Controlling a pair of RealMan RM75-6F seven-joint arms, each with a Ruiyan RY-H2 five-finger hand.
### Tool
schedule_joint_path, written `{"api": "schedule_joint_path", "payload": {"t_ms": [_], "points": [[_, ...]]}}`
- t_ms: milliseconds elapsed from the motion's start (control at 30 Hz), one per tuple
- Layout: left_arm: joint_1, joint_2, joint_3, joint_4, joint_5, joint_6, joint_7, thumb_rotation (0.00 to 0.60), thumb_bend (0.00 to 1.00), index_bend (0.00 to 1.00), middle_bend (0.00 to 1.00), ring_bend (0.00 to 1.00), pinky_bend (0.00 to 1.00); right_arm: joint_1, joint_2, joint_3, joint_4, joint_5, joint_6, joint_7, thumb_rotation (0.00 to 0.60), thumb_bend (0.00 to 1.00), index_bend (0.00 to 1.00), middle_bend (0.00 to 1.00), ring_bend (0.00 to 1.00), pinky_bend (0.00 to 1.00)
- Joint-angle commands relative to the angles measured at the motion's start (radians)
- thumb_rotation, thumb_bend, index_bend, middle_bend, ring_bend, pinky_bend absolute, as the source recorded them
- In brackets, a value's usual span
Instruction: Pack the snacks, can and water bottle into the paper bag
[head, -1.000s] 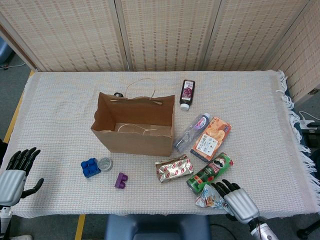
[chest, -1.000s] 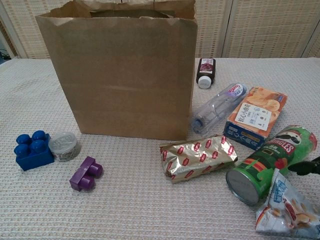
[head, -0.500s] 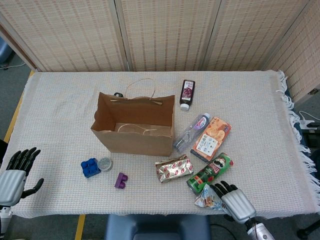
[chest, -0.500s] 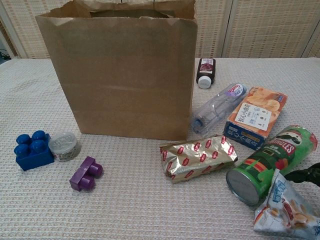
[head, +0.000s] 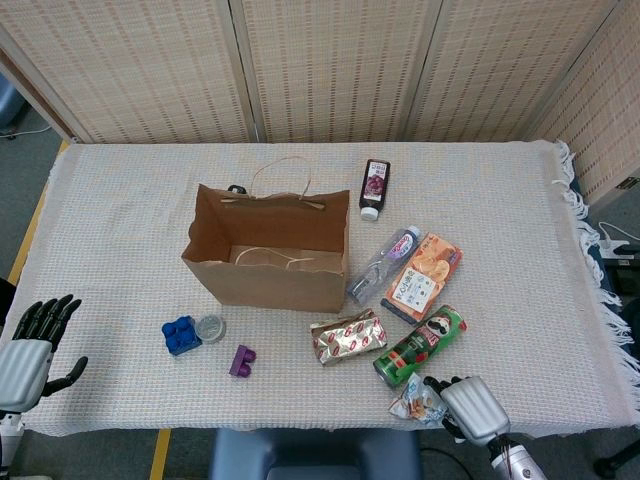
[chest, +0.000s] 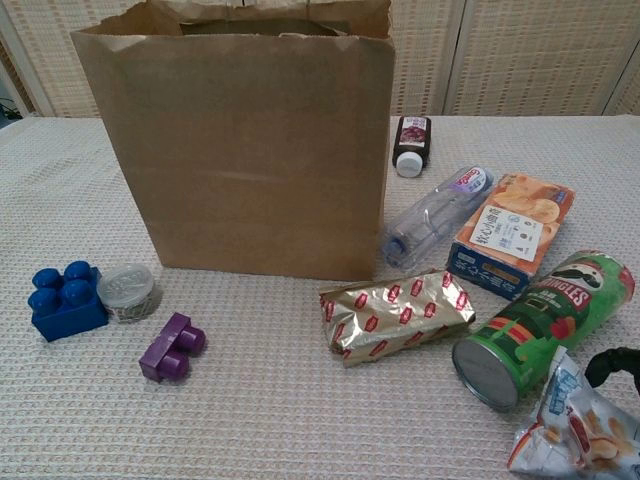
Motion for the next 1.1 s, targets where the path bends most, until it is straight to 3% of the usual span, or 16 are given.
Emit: {"api": "schedule_joint_path", "payload": {"t_ms": [33, 200, 400, 633, 733, 767, 833, 933, 1100], "points": [[0.0, 0.0, 0.0, 0.0, 0.0, 0.0, 0.001, 0.6, 0.33, 0.01, 0.0, 0.0, 0.0, -0.005, 0.044, 0.005, -0.03, -0.023, 0.044, 0.054, 0.6, 0.4, 0.7, 0.57, 0.58, 0.69], [0.0, 0.0, 0.0, -0.001, -0.001, 0.001, 0.003, 0.6, 0.33, 0.01, 0.0, 0.0, 0.0, -0.009, 0.127, 0.025, -0.083, -0.048, 0.112, 0.145, 0.6, 0.4, 0.7, 0.57, 0.58, 0.69], [0.001, -0.002, -0.001, -0.002, -0.002, 0.002, 0.008, 0.6, 0.33, 0.01, 0.0, 0.0, 0.0, -0.007, 0.218, 0.096, -0.126, -0.093, 0.235, 0.242, 0.6, 0.4, 0.73, 0.59, 0.58, 0.69], [0.001, -0.001, -0.001, -0.003, -0.003, 0.001, 0.006, 0.6, 0.33, 0.01, 0.0, 0.0, 0.0, 0.04, 0.27, 0.216, -0.221, -0.063, 0.282, 0.244, 0.6, 0.4, 0.74, 0.6, 0.58, 0.69], [0.0, -0.001, -0.001, -0.003, -0.003, 0.001, 0.006, 0.6, 0.33, 0.01, 0.0, 0.0, 0.0, 0.047, 0.274, 0.228, -0.231, -0.058, 0.281, 0.24, 0.6, 0.4, 0.74, 0.6, 0.58, 0.69], [0.0, -0.001, -0.001, -0.003, -0.003, 0.0, 0.005, 0.6, 0.33, 0.01, 0.0, 0.0, 0.0, 0.063, 0.277, 0.255, -0.251, -0.049, 0.282, 0.232, 0.6, 0.4, 0.74, 0.6, 0.58, 0.69], [-0.002, 0.0, -0.002, -0.003, -0.004, -0.003, 0.003, 0.6, 0.33, 0.01, 0.0, 0.0, 0.0, 0.145, 0.286, 0.381, -0.333, 0.016, 0.267, 0.16, 0.6, 0.4, 0.74, 0.6, 0.58, 0.69], [-0.003, 0.0, -0.002, -0.003, -0.004, -0.005, 0.002, 0.6, 0.33, 0.01, 0.0, 0.0, 0.0, 0.224, 0.284, 0.481, -0.389, 0.133, 0.234, 0.047, 0.6, 0.4, 0.74, 0.6, 0.58, 0.69], [-0.005, 0.002, -0.003, -0.005, -0.006, -0.009, 0.001, 0.6, 0.33, 0.01, 0.0, 0.0, 0.0, 0.372, 0.238, 0.603, -0.401, 0.325, 0.195, -0.138, 0.6, 0.4, 0.74, 0.6, 0.58, 0.69]]}}
